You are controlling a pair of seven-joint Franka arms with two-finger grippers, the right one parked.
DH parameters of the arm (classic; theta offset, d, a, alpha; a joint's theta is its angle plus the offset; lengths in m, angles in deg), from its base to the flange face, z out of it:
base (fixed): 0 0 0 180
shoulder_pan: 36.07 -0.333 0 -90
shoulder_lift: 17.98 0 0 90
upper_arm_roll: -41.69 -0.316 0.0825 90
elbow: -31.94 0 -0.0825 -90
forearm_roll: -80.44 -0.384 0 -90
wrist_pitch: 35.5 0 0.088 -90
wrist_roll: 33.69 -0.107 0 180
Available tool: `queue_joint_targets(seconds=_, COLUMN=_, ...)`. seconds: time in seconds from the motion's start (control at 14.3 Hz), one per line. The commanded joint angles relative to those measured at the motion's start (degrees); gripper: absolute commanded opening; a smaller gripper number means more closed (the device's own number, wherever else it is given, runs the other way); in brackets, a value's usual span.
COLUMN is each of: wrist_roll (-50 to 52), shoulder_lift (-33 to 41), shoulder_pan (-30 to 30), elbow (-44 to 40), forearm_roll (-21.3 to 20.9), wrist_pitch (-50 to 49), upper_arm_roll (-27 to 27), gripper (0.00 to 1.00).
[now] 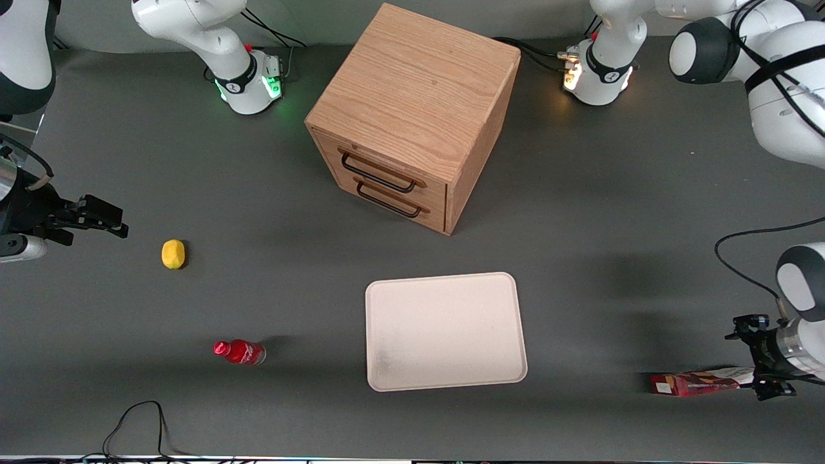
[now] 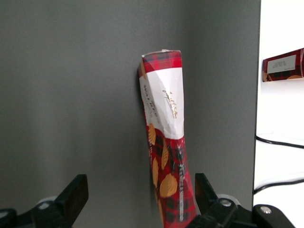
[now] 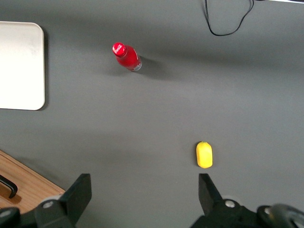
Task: Place red cookie box on tray
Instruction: 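Close the left gripper on the cookie box end and grip it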
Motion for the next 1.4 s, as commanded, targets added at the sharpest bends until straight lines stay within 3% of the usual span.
queue_joint_targets(seconds=0.0, wrist_roll=2.84, shoulder_lift=-1.53, shoulder_pan=0.08, elbow=0.79, forearm_roll=-0.5, wrist_pitch=4.11, upper_arm_roll=0.16, gripper=1.0)
queue_joint_targets(seconds=0.98, wrist_roll=3.99, shoulder_lift=-5.85, shoulder_pan=0.08, elbow=1.05, forearm_roll=-0.94, wrist_pitch=11.16, upper_arm_roll=0.07, gripper=0.99)
queue_joint_targets(seconds=1.05, wrist_roll=3.9, shoulder_lift=-5.76, shoulder_pan=-0.01, elbow=1.4, forearm_roll=-1.02, wrist_pitch=11.24, upper_arm_roll=0.07, gripper=0.93)
queue_joint_targets(seconds=1.33, wrist_roll=3.9, shoulder_lift=-5.76, shoulder_pan=-0.01, elbow=1.58, forearm_roll=-1.03, wrist_pitch=11.33, upper_arm_roll=0.07, gripper=0.3)
